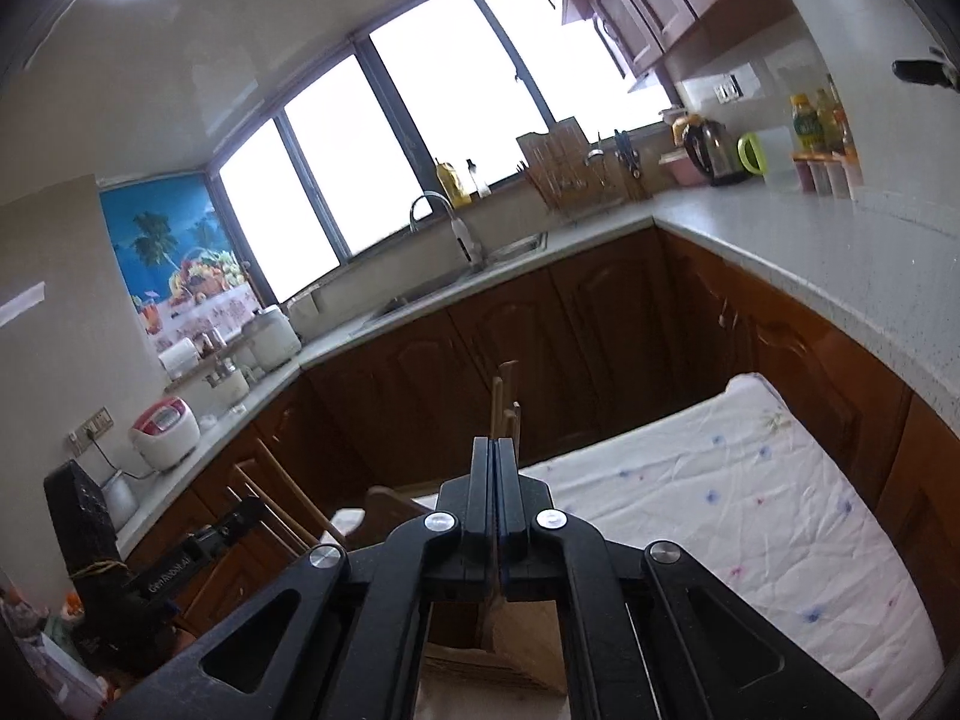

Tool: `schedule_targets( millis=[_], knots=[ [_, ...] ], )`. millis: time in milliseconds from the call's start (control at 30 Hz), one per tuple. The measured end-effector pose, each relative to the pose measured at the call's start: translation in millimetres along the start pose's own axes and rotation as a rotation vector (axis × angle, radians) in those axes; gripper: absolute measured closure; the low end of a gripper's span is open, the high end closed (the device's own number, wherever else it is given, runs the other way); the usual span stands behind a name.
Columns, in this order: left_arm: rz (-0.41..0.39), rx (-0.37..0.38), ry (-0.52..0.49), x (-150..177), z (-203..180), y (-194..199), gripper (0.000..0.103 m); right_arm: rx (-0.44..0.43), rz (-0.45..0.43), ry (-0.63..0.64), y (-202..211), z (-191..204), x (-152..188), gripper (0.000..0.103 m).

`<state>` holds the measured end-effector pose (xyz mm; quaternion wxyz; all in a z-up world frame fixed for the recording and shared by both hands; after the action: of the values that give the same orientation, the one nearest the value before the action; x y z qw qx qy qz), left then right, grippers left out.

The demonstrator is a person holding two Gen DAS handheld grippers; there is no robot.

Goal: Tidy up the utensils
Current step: 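Lower both chopsticks into the holder slots, then open both grippers to release the chopsticks in the holder, then withdraw both open grippers back from the holder over the cloth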

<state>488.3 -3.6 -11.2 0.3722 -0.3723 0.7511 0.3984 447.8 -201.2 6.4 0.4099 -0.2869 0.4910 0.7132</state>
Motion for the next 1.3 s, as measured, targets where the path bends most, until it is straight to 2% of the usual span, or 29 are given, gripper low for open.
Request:
schedule_targets(
  millis=[467,500,533,600,667,733,767,800,833,900,933,1133,1300],
  knots=[
    [0.032,0.01,0.006,-1.5,1.0,2.1,0.097,-0.012,0.039,-0.023,-3.5,-4.1,6.5,0.103],
    [0.034,0.008,0.004,-1.4,0.8,3.7,0.092,-0.015,0.041,-0.023,-2.5,-3.0,7.6,0.102],
    [0.035,0.006,0.004,0.8,0.2,4.1,0.081,-0.02,0.043,-0.023,-2.2,-2.1,8.6,0.099],
    [0.023,0.002,0.004,0.0,-0.1,9.9,0.069,-0.02,0.043,-0.026,-0.8,-1.4,10.6,0.096],
    [0.018,-0.001,-0.005,0.7,-0.9,16.0,0.067,-0.023,0.051,-0.029,0.3,-1.2,12.9,0.096],
    [0.017,-0.003,-0.011,2.5,-0.7,23.2,0.058,-0.026,0.058,-0.028,2.3,-0.7,14.8,0.094],
    [0.015,-0.007,-0.013,3.3,-0.6,27.0,0.054,-0.024,0.058,-0.026,3.7,-0.5,15.6,0.09],
    [0.013,-0.012,-0.015,5.4,-0.4,30.5,0.044,-0.02,0.055,-0.025,6.1,-0.9,16.4,0.076],
    [0.01,-0.022,-0.015,7.7,0.9,36.9,0.034,-0.029,0.047,-0.028,9.7,-0.5,16.7,0.051],
    [0.001,-0.023,-0.017,12.3,1.0,48.9,0.027,-0.038,0.02,-0.024,18.9,1.0,17.3,0.035],
    [0.003,-0.028,-0.019,14.7,1.2,54.3,0.023,-0.038,0.015,-0.019,21.4,2.1,17.8,0.035],
    [0.016,-0.04,-0.033,32.1,-6.8,85.7,0.01,-0.052,0.01,0.004,41.3,9.0,26.4,0.027],
    [0.018,-0.059,-0.043,49.0,-12.8,117.0,0.004,-0.057,0.009,0.014,55.7,12.7,37.0,0.022]
  ],
)
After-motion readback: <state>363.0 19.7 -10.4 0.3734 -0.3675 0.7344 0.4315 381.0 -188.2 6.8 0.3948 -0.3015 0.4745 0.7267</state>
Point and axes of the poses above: each gripper's, at about its wrist camera, not at the fingertips, and y roughly against the way its jaws point, z to its left, x to its underside, the point moved 9 cm from there along -y, roughly the way its jaws point, and after that the axes turned 7 degrees about x, right-handed, at the moved point
